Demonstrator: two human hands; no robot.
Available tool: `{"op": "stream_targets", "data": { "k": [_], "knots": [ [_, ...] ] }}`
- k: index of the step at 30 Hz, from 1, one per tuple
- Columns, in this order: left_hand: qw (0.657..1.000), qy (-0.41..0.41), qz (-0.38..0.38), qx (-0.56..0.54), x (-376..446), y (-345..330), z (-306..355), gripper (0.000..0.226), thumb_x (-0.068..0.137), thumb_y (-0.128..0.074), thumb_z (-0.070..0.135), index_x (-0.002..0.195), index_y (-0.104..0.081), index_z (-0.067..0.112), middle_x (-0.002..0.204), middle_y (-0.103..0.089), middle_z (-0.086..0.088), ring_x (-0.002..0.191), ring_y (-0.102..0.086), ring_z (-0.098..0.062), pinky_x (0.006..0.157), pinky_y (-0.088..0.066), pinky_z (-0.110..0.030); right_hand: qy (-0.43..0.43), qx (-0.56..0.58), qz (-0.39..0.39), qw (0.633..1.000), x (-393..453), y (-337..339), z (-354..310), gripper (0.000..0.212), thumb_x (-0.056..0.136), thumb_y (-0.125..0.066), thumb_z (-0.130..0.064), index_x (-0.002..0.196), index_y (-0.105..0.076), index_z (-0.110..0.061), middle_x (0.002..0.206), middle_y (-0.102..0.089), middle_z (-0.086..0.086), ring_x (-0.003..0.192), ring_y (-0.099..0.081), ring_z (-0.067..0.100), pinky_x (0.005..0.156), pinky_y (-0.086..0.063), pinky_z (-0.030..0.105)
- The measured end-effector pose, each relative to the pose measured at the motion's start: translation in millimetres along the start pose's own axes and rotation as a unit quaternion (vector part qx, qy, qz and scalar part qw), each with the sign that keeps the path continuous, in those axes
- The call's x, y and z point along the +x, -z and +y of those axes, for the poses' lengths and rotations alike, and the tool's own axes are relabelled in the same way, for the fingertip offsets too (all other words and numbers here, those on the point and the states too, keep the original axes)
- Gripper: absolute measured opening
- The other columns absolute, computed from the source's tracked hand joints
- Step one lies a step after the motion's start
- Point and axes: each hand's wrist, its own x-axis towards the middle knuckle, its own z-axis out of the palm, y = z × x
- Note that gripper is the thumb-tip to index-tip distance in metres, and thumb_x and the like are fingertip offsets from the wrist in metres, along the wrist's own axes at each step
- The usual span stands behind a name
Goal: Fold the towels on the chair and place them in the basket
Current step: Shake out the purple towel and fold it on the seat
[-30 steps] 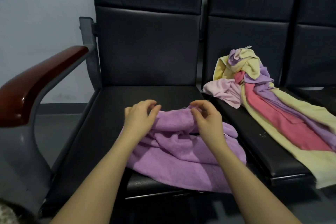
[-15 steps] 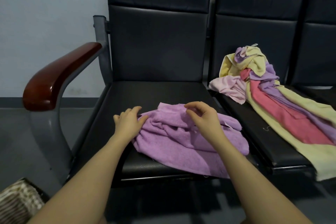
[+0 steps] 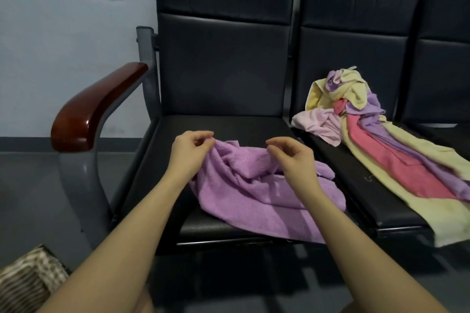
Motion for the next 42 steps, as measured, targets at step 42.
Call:
{"op": "stream_targets", "data": {
  "k": [42],
  "knots": [
    [0.975,-0.156,0.13,0.088,3.0,80.7,122.7,0.028,0.093,-0.058,0.013,0.12,-0.064,0.008,0.119,-0.065,-0.009,0.112,-0.058,-0.022,0.091,-0.042,-0.025,-0.009,0.173,0.215,0.961,35.0,54.9,-110.9,0.012,0.091,-0.061,-0.006,0.098,-0.07,-0.012,0.088,-0.068,-0.006,0.082,-0.063,0.003,0.062,-0.046,0.006]
  ]
}}
